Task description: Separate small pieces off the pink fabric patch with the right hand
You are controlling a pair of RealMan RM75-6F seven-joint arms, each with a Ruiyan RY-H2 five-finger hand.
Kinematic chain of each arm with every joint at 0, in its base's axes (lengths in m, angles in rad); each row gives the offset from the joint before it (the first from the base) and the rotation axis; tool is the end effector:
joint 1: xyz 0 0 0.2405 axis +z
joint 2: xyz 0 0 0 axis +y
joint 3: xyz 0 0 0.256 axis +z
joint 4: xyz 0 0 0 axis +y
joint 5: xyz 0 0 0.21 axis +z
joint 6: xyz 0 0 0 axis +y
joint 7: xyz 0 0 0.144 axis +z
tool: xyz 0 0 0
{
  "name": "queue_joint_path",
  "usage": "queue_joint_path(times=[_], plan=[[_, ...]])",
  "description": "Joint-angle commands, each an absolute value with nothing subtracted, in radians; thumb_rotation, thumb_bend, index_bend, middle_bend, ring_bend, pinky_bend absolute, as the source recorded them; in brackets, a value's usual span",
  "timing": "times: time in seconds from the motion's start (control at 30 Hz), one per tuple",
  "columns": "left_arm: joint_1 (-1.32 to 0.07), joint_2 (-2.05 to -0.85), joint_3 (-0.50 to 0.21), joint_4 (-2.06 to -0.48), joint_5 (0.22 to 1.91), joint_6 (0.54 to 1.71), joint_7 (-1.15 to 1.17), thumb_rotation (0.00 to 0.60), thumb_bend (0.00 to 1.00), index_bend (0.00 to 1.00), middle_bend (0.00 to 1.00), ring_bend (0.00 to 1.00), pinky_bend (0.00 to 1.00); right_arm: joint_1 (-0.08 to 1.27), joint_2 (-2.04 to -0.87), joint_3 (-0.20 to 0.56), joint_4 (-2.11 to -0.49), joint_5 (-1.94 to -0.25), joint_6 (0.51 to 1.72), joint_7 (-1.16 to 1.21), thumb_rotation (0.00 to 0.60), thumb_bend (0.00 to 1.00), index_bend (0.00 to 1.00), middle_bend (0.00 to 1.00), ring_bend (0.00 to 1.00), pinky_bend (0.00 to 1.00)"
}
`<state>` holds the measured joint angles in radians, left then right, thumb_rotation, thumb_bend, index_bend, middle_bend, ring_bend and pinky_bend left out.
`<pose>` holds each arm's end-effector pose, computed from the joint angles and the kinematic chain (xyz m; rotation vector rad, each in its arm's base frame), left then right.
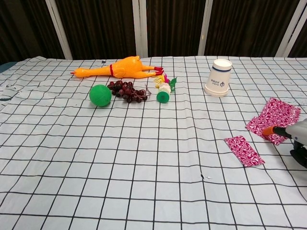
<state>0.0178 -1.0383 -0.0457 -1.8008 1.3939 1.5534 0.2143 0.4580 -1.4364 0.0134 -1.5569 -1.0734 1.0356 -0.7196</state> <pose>-0.3073 0.1459 0.1809 -1.2550 -0.8904 -0.7183 -0.2676 -0.2575 0.0047 1.8728 -0.8110 0.3852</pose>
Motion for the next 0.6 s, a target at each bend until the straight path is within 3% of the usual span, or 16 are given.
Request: queue_joint_path(times=[0.03, 0.6], plan=[[0.017, -1.04, -0.046, -1.802, 1.392, 1.551, 0.219, 0.6, 0.2, 0.11, 0.02, 0.05, 0.06, 0.471, -1.45, 0.019, -1.552, -1.062, 1.025, -0.73, 0.6, 0.68, 0.14, 0.83, 0.81, 0.53], [0.011, -1.044, -0.051, -1.801, 1.378, 1.544, 0.228, 0.6, 0.2, 0.11, 0.02, 0.05, 0.06, 0.593, -1.555, 0.096, -1.518, -0.937, 0.972, -0.843, 0.6, 0.68, 0.14, 0.83, 0.81, 0.53]])
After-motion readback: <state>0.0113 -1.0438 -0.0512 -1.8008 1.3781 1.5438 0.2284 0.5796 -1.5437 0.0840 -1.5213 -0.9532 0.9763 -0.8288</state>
